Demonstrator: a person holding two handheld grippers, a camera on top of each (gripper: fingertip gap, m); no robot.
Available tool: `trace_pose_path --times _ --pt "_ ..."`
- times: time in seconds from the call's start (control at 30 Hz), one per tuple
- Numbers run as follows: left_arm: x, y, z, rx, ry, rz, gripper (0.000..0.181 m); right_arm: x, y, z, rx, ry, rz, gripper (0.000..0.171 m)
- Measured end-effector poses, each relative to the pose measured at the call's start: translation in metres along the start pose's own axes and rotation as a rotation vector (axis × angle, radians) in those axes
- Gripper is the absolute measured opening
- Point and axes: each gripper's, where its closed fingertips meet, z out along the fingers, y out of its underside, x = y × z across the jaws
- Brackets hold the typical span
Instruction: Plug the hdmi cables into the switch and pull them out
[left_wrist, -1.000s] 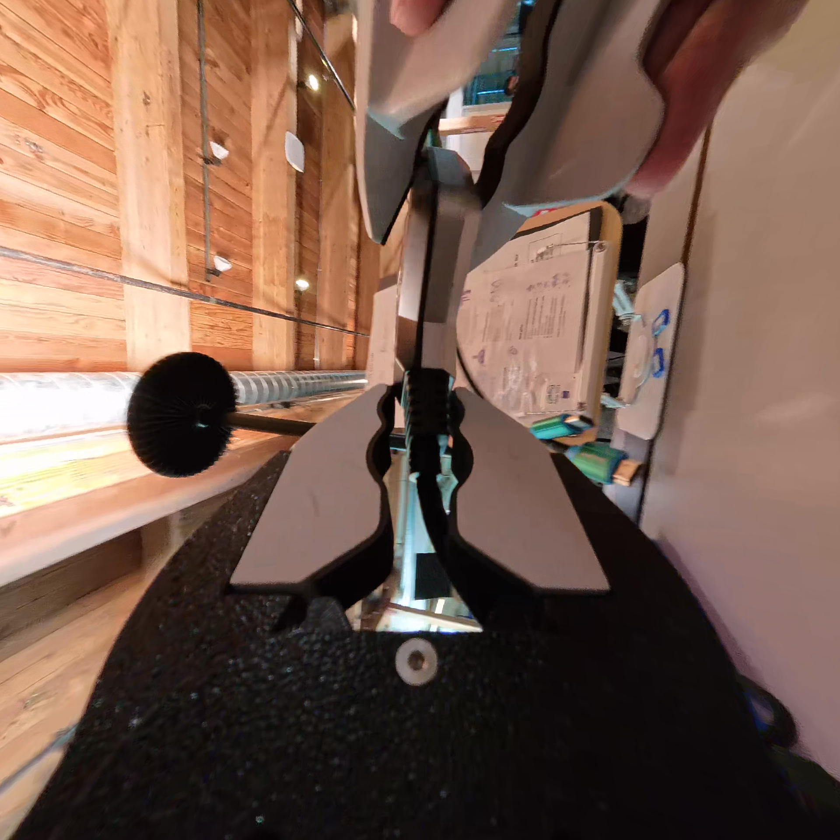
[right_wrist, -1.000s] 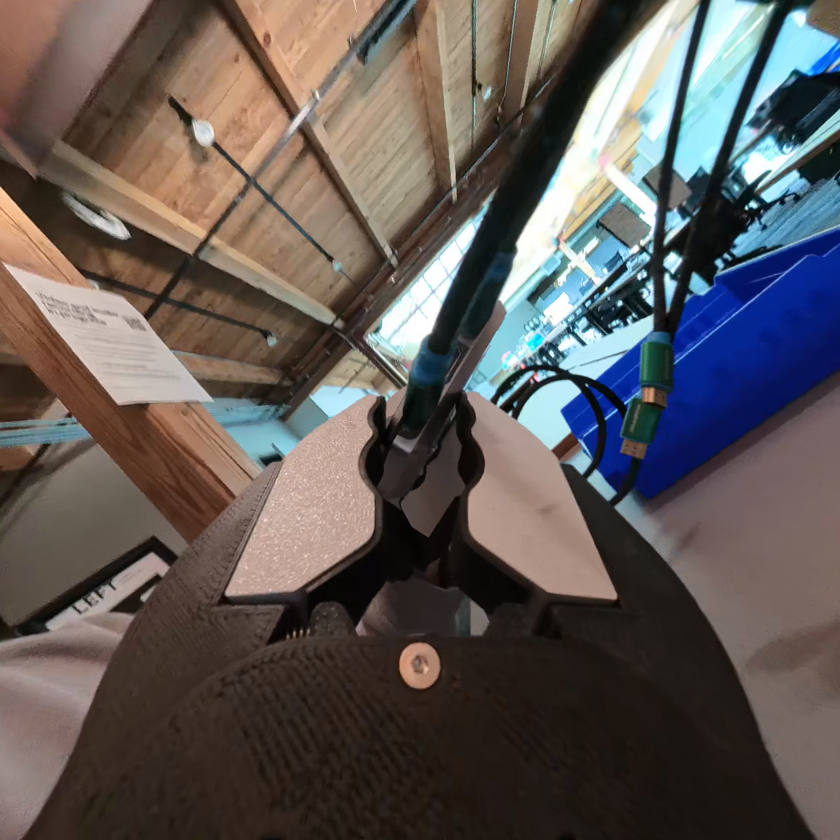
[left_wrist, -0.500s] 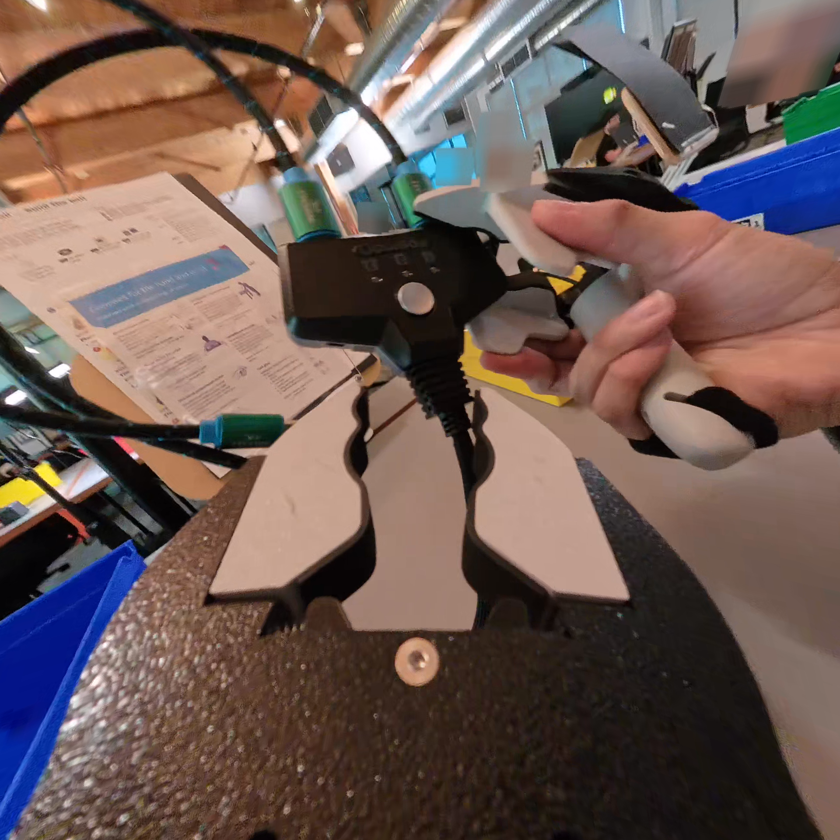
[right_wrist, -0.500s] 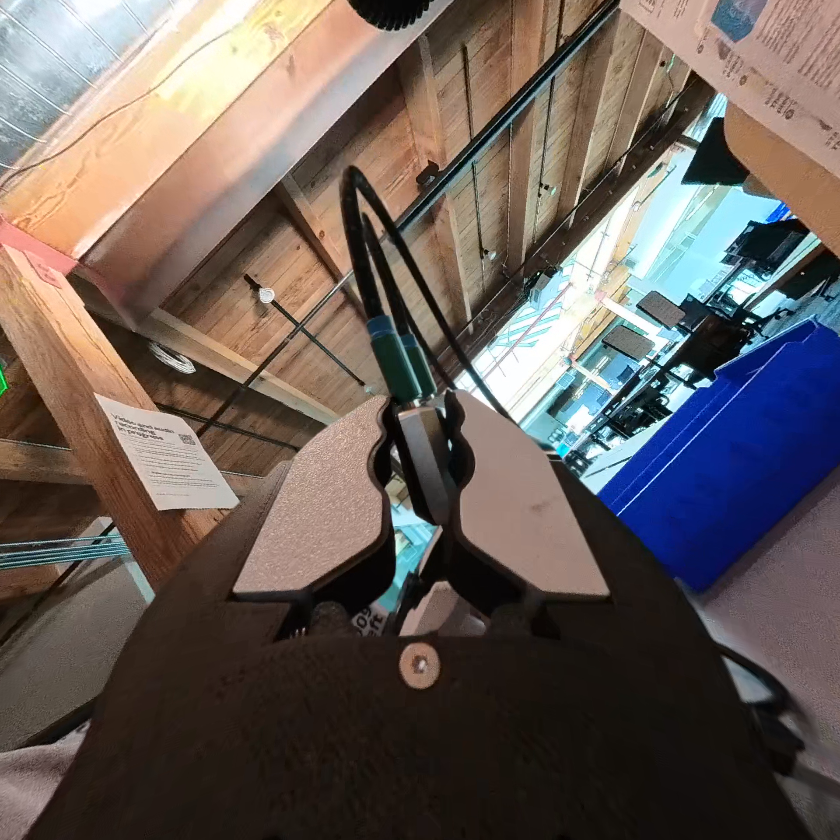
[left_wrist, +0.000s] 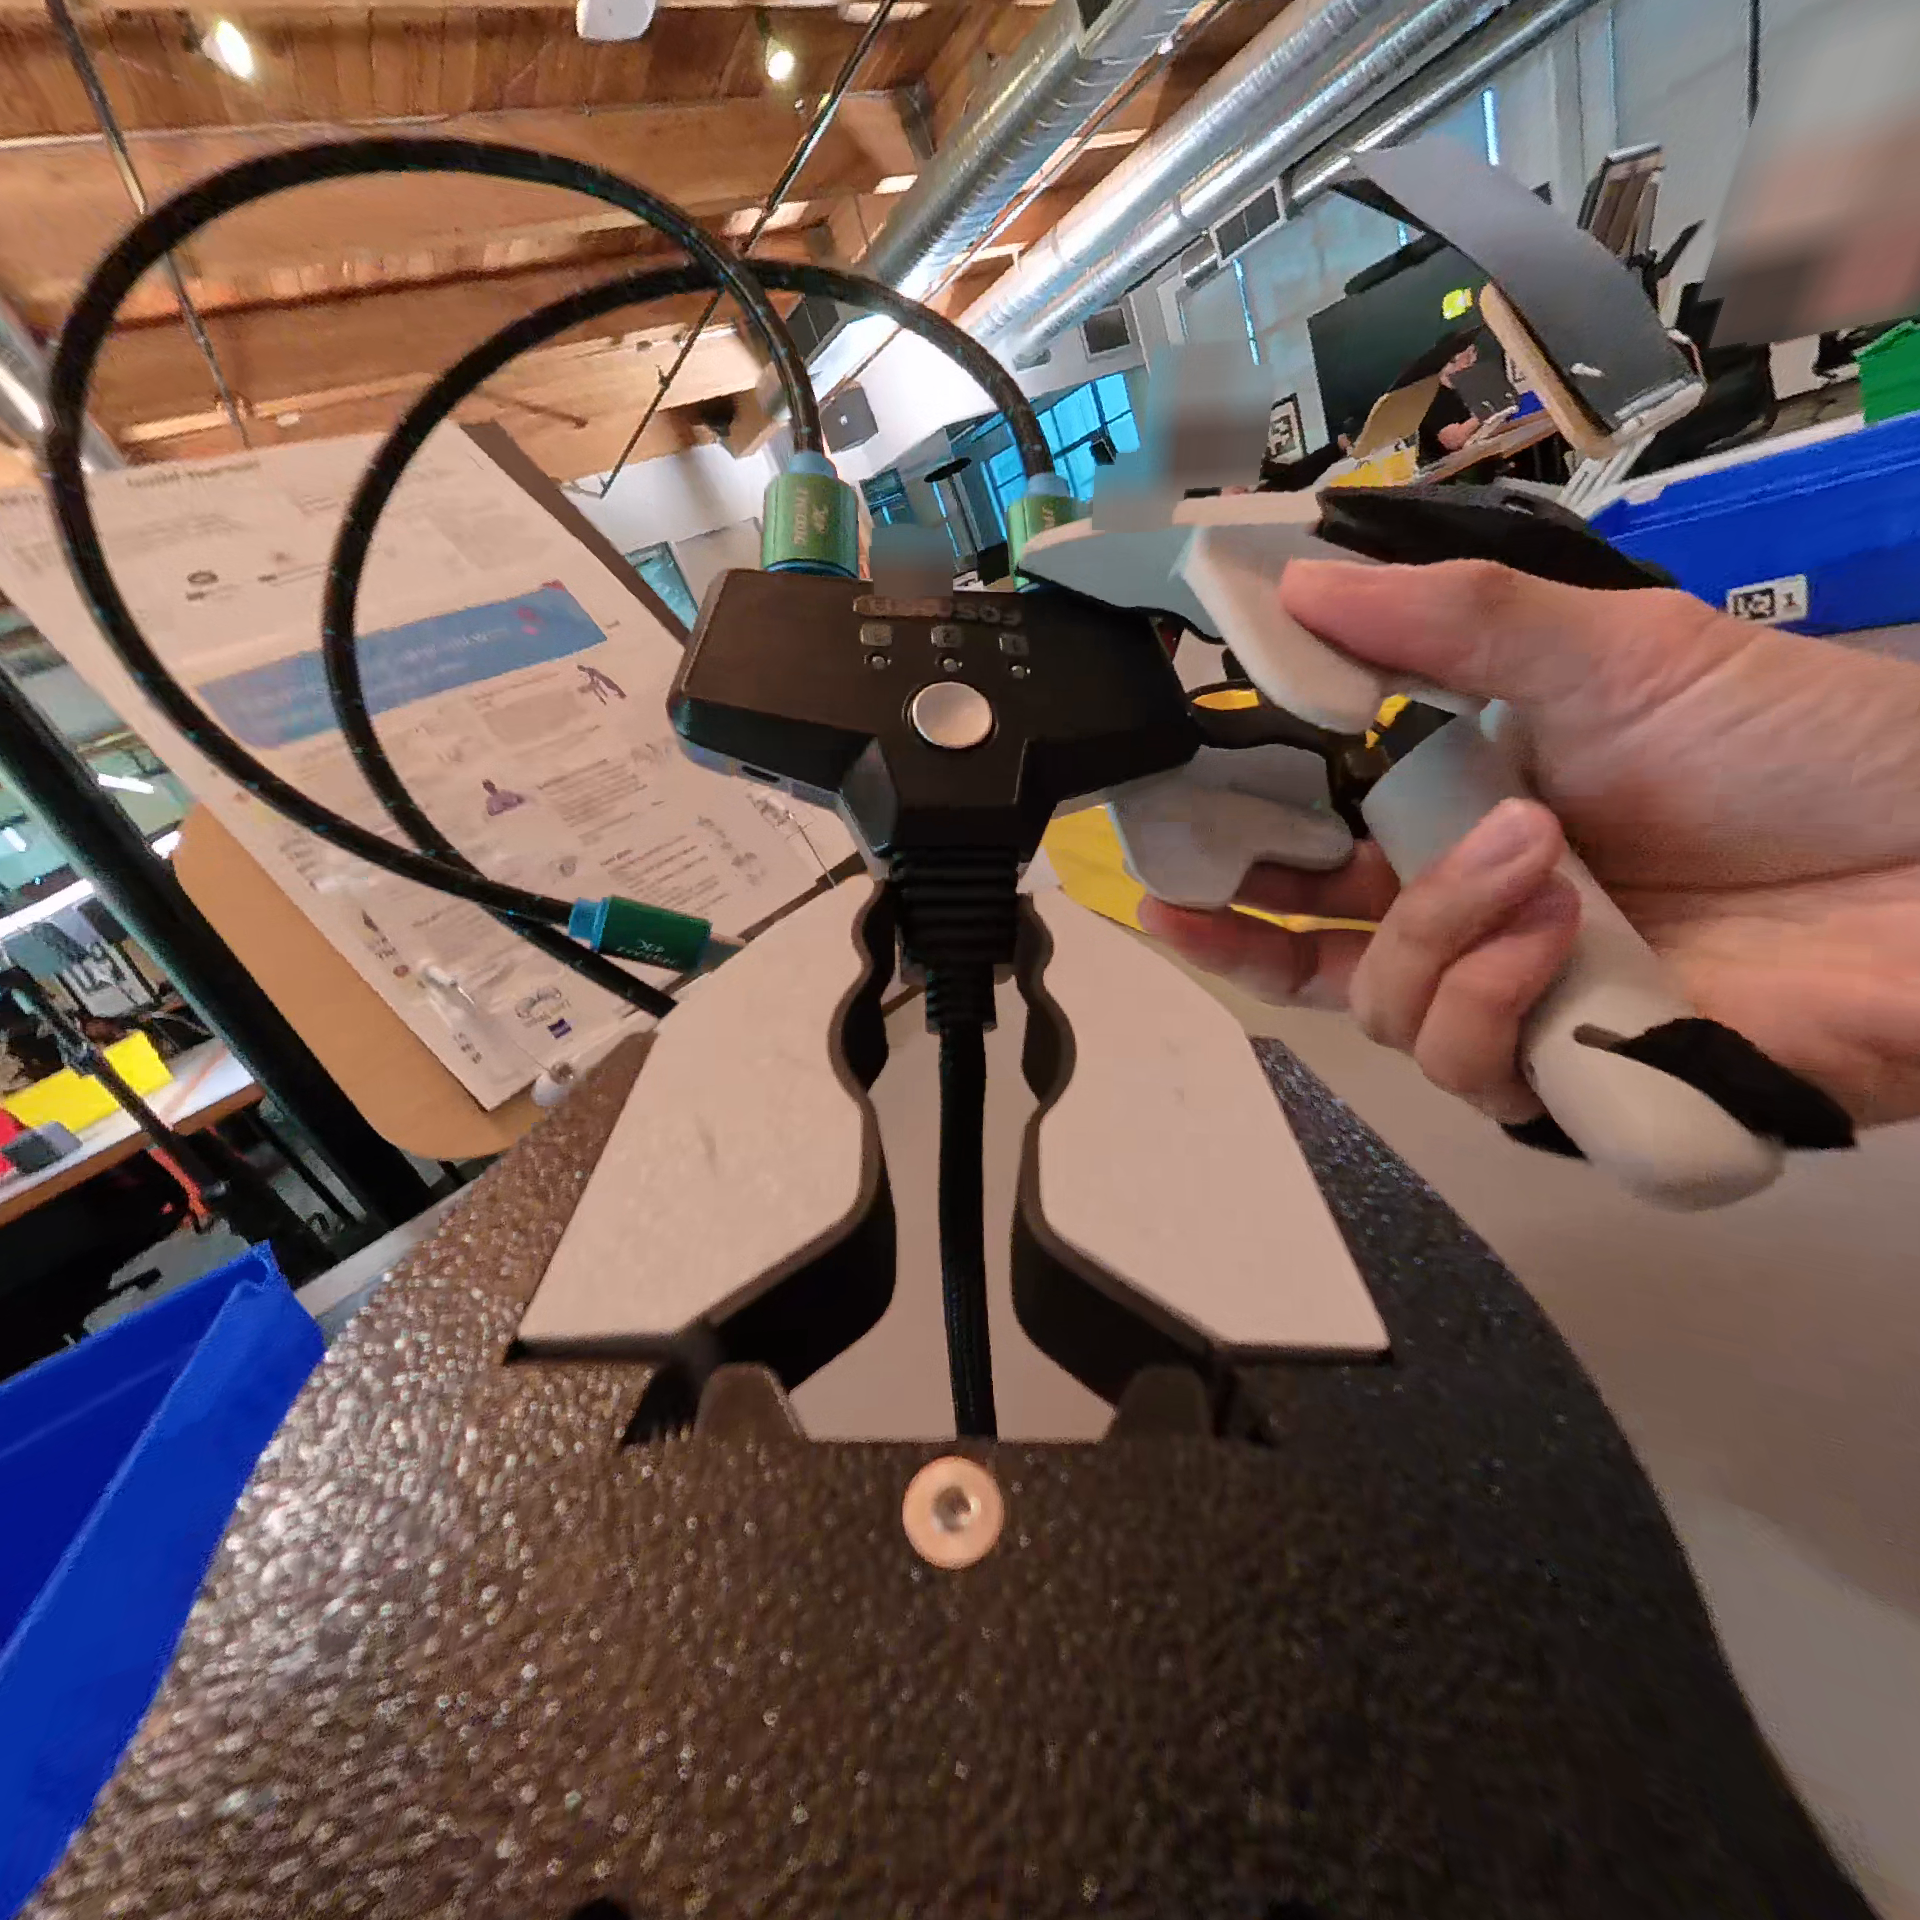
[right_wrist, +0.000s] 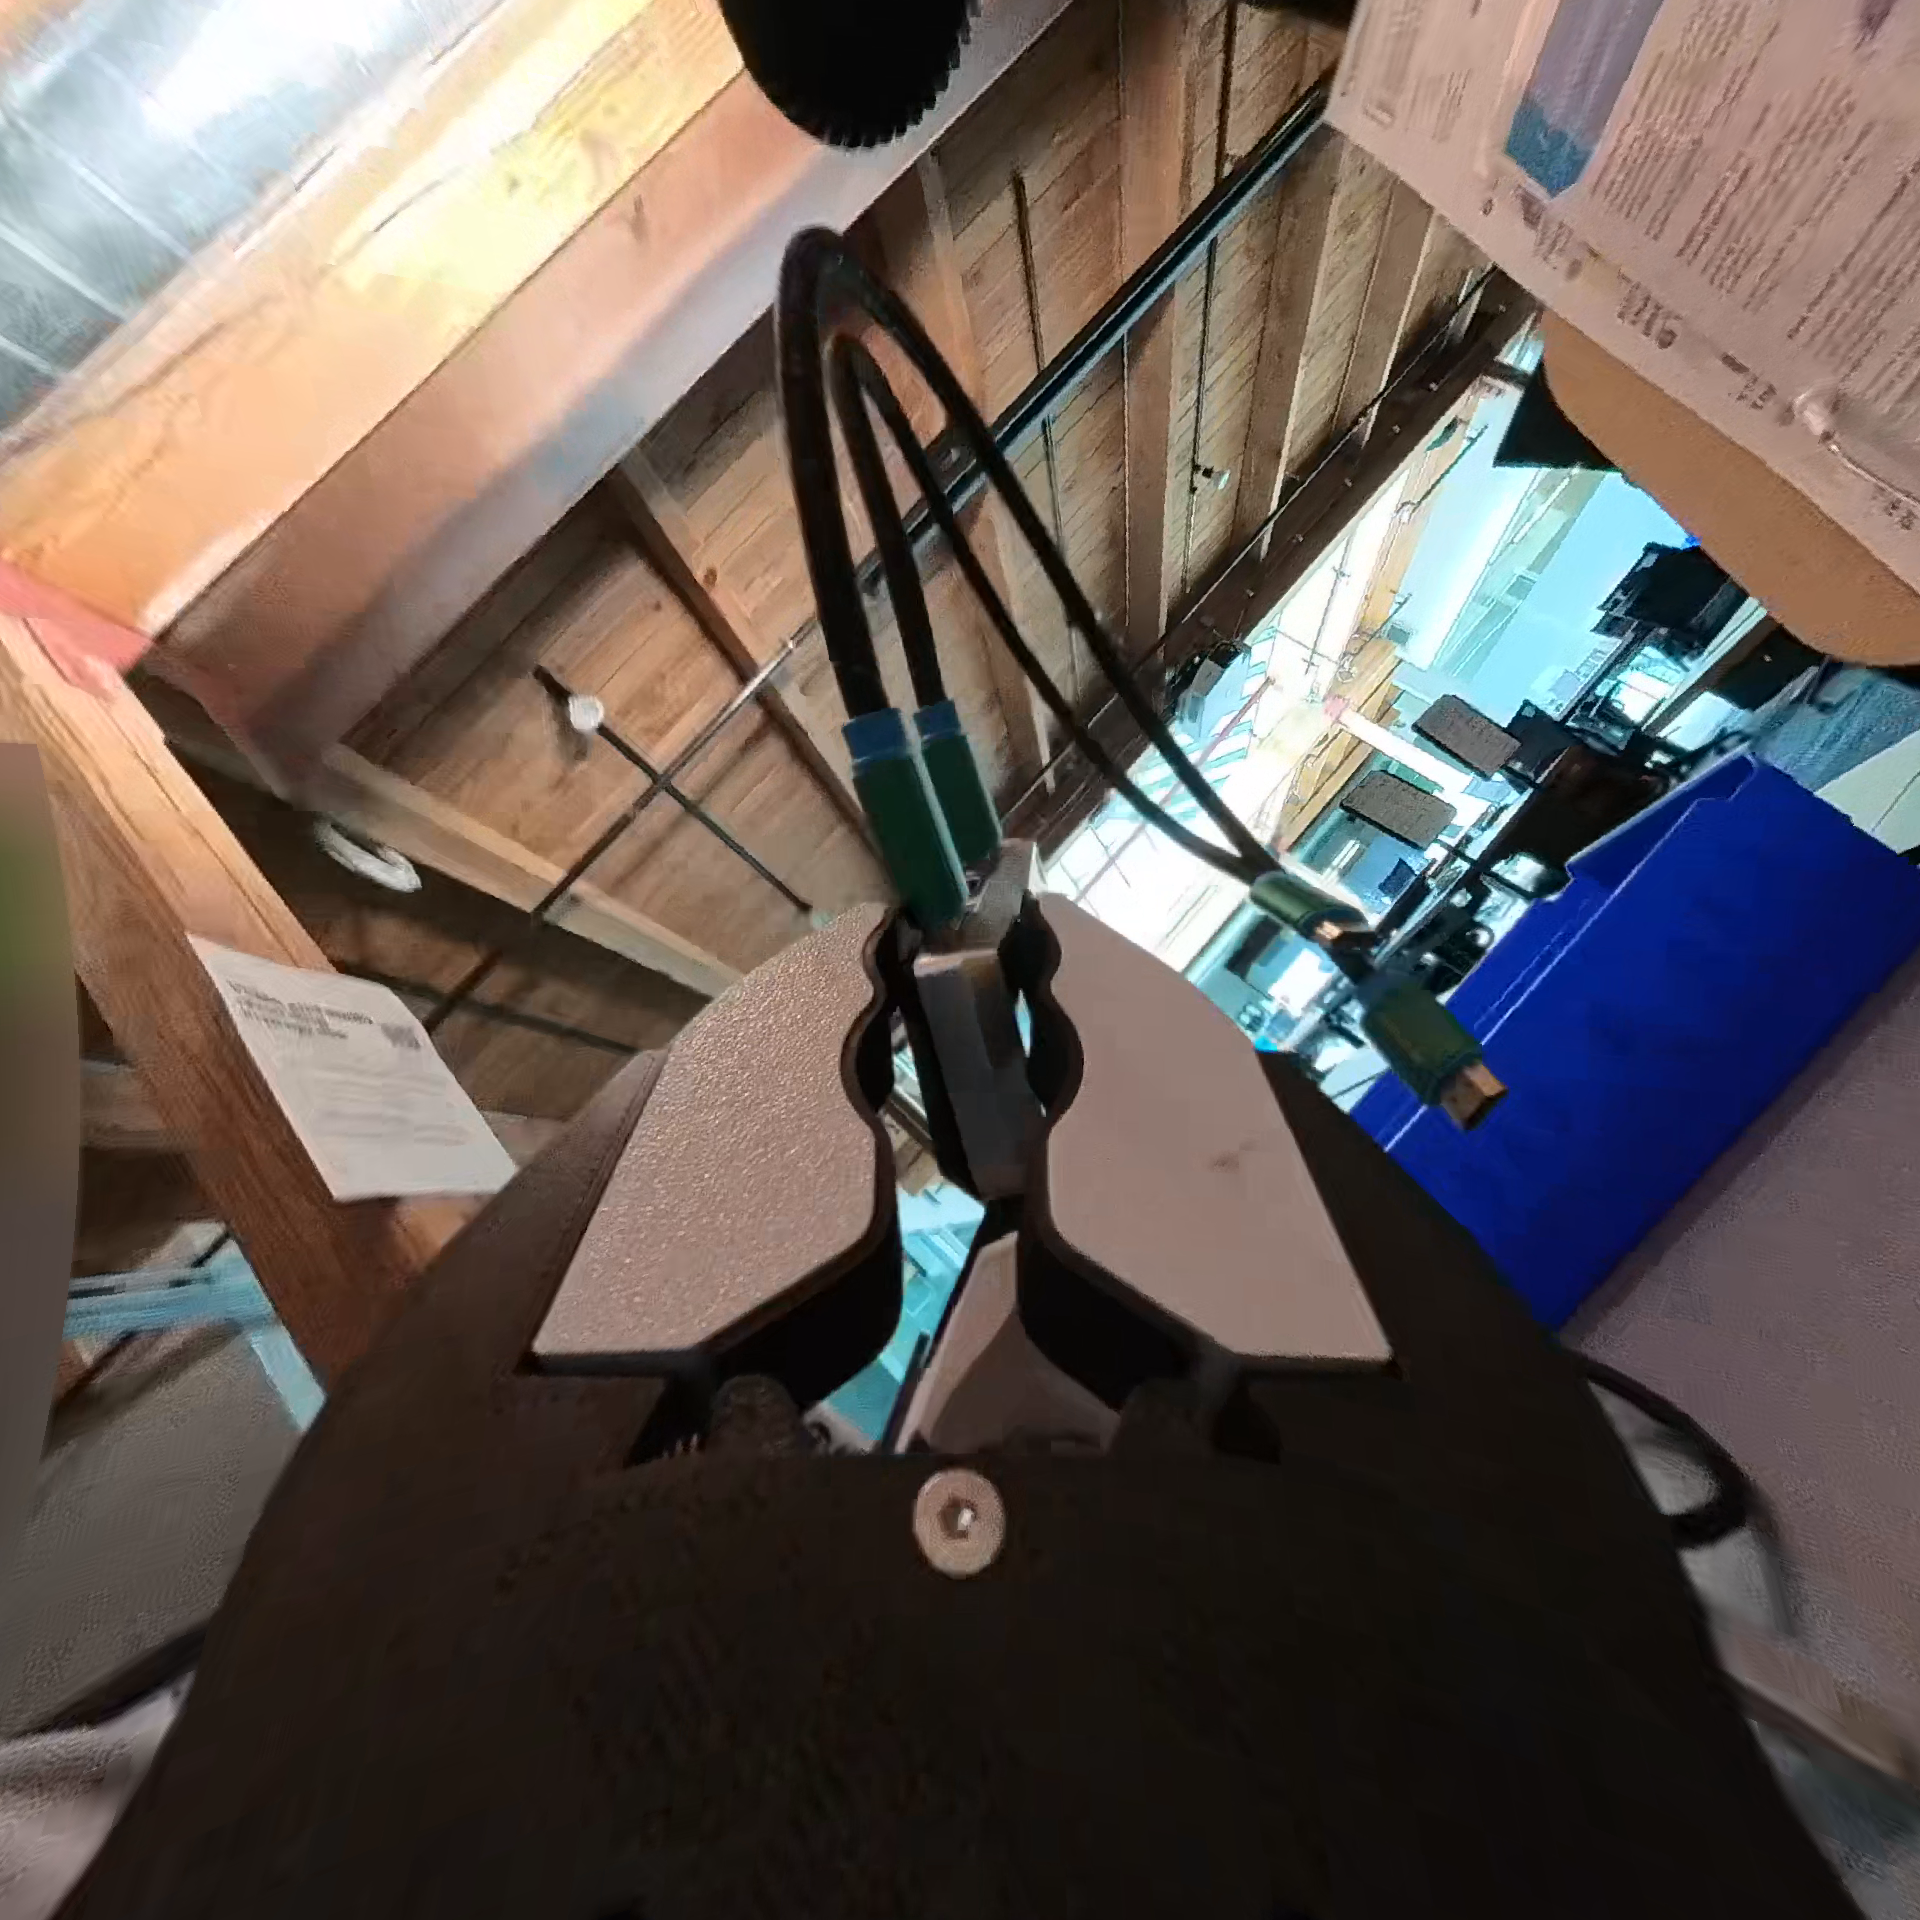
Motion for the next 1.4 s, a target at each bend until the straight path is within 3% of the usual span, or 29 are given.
trace_pose_path --times 0.1,0.2,0.3,0.43,0.57,0.7,0.83,0.97,1.07,1.23,1.4 --pt "-0.004 -0.004 -0.001 -0.021 0.042 0.052 0.022 0.0 0.005 -0.004 -0.157 -0.001 -0.145 0.024" --pt "-0.008 -0.006 0.0 -0.067 0.108 0.105 0.022 0.002 0.012 -0.006 -0.274 0.032 -0.235 0.045" --pt "-0.003 -0.008 0.001 -0.111 0.19 0.215 0.022 0.007 0.034 -0.006 -0.394 0.031 -0.225 0.023" --pt "-0.007 -0.007 0.006 -0.142 0.186 0.239 0.021 0.013 0.028 -0.005 -0.241 0.009 -0.115 0.021" --pt "-0.019 -0.006 0.004 -0.14 0.032 0.207 0.03 0.027 0.021 -0.006 -0.045 0.051 0.152 0.021" --pt "-0.014 -0.001 -0.007 -0.155 0.006 0.041 0.044 0.038 0.016 -0.014 0.07 0.1 0.323 0.021" --pt "-0.015 -0.002 -0.012 -0.046 0.042 -0.007 0.04 0.038 0.021 -0.014 0.058 0.127 0.321 0.021" --pt "-0.005 0.003 -0.012 0.024 0.22 -0.017 0.038 0.03 0.042 -0.006 -0.062 0.153 0.258 0.021" --pt "-0.009 -0.002 -0.016 0.09 0.285 -0.083 0.026 0.026 0.046 -0.006 -0.08 0.151 0.283 0.021" --pt "-0.012 0.002 -0.014 0.165 0.263 0.043 0.025 0.026 0.056 -0.006 -0.077 0.162 0.342 0.021" --pt "-0.008 0.006 -0.012 0.175 0.302 -0.026 0.023 0.029 0.055 -0.011 -0.064 0.171 0.352 0.022"
